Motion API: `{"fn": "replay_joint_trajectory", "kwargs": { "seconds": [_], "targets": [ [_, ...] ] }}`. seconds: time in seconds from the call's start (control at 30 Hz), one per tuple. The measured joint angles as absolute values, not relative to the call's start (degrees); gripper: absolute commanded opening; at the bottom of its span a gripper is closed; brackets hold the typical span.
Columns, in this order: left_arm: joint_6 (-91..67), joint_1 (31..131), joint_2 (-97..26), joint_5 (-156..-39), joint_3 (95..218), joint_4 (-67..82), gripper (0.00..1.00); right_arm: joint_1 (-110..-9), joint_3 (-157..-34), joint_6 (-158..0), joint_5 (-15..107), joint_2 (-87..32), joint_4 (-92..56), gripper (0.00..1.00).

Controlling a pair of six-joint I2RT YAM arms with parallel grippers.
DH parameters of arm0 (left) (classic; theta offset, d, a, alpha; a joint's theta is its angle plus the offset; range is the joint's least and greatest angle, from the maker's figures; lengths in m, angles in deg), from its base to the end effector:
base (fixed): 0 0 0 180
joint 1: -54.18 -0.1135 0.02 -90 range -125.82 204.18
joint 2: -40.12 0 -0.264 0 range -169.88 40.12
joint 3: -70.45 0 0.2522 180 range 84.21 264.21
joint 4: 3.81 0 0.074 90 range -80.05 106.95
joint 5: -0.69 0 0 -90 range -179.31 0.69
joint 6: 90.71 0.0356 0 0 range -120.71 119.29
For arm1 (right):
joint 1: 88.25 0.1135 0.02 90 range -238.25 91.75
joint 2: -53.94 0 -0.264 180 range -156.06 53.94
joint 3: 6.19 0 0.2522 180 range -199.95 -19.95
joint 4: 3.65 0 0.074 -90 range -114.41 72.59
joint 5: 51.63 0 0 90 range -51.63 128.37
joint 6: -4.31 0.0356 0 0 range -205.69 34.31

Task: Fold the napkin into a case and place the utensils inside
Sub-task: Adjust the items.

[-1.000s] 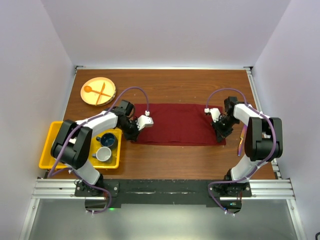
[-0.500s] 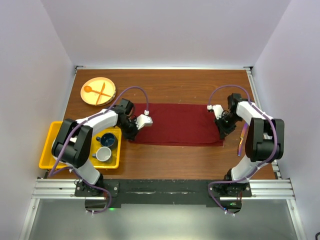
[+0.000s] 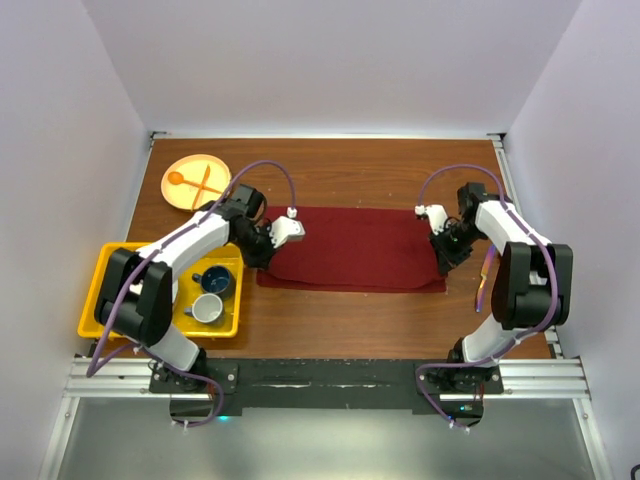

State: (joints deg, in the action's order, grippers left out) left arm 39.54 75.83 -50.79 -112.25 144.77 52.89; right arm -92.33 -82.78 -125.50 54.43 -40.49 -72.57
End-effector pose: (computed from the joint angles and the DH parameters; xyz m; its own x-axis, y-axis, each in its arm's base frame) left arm 0.2706 -0.1223 0.2032 -0.3926 0.7960 -0.4607 0.9140 0.3934 -0.0991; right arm 0.2866 -0.0106 0.1914 -0.7988 -0.5598 -0.2203 -0.5971 0.7827 0.1760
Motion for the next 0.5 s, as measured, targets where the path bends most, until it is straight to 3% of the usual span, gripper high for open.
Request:
{"fn": "replay_joint_trajectory", "kwargs": {
  "seconds": [0.5],
  "targets": [
    [42.1, 74.7, -50.6, -110.1, 139.9, 53.3, 0.00, -91.1, -79.0, -125.3, 54.3, -40.4, -71.3, 0.00]
  ]
}}
